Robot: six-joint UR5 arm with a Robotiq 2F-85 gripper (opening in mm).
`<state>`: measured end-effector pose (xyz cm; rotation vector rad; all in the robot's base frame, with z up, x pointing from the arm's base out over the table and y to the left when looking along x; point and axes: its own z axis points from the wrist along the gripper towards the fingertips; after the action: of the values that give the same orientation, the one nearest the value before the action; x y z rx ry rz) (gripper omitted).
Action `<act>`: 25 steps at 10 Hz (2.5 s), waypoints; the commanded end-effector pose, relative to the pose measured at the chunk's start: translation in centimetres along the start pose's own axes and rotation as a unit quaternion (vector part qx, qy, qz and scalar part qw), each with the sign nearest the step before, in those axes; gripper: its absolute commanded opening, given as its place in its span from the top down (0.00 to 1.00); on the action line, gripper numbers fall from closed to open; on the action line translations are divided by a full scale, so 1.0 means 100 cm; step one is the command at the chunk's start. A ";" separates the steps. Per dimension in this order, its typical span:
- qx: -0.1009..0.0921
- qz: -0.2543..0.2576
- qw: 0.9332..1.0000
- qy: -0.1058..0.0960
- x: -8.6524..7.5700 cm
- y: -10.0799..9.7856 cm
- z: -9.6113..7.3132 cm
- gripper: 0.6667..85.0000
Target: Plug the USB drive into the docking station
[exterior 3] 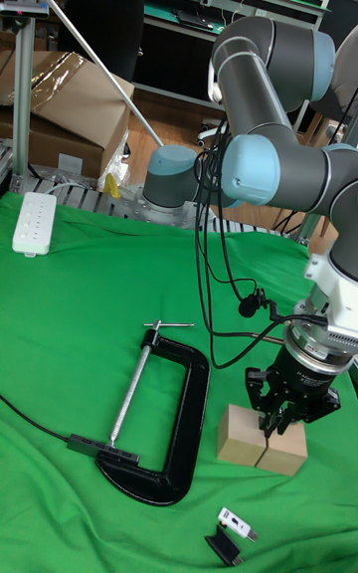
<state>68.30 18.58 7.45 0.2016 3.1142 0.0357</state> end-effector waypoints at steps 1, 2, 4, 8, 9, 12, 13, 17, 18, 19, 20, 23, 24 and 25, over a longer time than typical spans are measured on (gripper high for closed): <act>-0.003 0.003 1.000 0.002 0.001 -0.001 0.000 0.66; -0.004 0.003 1.000 0.001 0.001 -0.001 0.000 0.67; -0.009 0.003 1.000 0.002 0.001 0.001 0.000 0.67; -0.007 0.003 1.000 0.000 0.000 0.000 0.002 0.67; -0.007 0.003 1.000 0.000 0.001 0.000 0.003 0.67; -0.009 0.004 1.000 -0.001 0.000 0.002 0.004 0.67; -0.008 0.004 1.000 -0.001 0.000 0.001 0.005 0.67; -0.007 0.006 1.000 -0.005 -0.002 0.001 0.010 0.68; -0.007 0.006 1.000 -0.005 -0.002 0.001 0.011 0.68; -0.007 0.006 1.000 -0.005 -0.002 0.001 0.011 0.68; -0.006 0.006 1.000 -0.004 -0.001 0.001 0.011 0.68; -0.006 0.008 1.000 0.000 0.002 0.001 0.010 0.70; -0.006 0.008 1.000 0.000 0.002 0.001 0.010 0.70; -0.006 0.008 1.000 0.000 0.002 0.001 0.011 0.70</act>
<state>68.24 18.55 6.31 0.2152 3.1082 0.0374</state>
